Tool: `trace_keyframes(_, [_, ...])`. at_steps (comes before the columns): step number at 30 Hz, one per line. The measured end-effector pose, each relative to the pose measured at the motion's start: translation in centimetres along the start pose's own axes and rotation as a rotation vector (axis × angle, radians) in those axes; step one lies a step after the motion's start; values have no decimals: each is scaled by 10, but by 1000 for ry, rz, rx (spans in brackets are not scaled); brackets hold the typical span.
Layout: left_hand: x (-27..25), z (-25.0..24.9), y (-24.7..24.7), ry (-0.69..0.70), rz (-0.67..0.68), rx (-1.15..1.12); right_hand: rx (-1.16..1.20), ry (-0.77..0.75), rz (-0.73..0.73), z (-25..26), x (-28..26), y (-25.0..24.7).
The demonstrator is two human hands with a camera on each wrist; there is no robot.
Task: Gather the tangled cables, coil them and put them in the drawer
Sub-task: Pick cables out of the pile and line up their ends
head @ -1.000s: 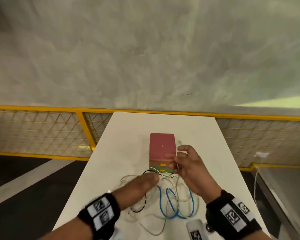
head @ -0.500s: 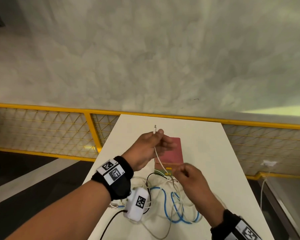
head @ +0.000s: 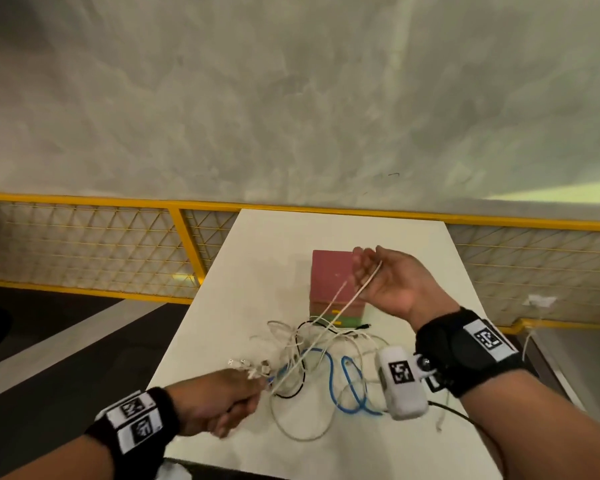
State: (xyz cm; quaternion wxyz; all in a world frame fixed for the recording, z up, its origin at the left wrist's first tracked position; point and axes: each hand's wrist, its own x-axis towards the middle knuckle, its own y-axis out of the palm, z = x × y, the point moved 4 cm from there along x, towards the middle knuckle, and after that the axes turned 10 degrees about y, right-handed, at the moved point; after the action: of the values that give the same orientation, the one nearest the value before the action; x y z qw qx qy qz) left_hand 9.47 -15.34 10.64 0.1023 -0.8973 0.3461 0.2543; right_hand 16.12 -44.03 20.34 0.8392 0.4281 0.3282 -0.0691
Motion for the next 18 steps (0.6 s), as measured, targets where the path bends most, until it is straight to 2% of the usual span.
trace_keyframes(2, [-2,-2,-19,1,-120,161,-42,18,-2,-17,6,-1])
trace_keyframes(5, [9,-59,-28,283,-435,119,-194,51,76,-53,10,3])
trace_keyframes(6, [14,-85,-21,382,-478,82,-256,66,108,-63,8,7])
trace_keyframes(9, [30,-145,18,586,-369,80,-335,51,199,-78,2,26])
trace_keyframes(11, [41,-167,37,653,-358,96,-287,29,241,-75,-5,37])
trace_keyframes(13, [48,-175,43,718,-375,63,-229,40,271,-64,-11,43])
trace_keyframes(15, [46,-174,43,782,-327,125,-226,57,260,-50,-12,41])
trace_keyframes(18, [29,-154,47,734,-178,363,-222,94,205,-32,-9,39])
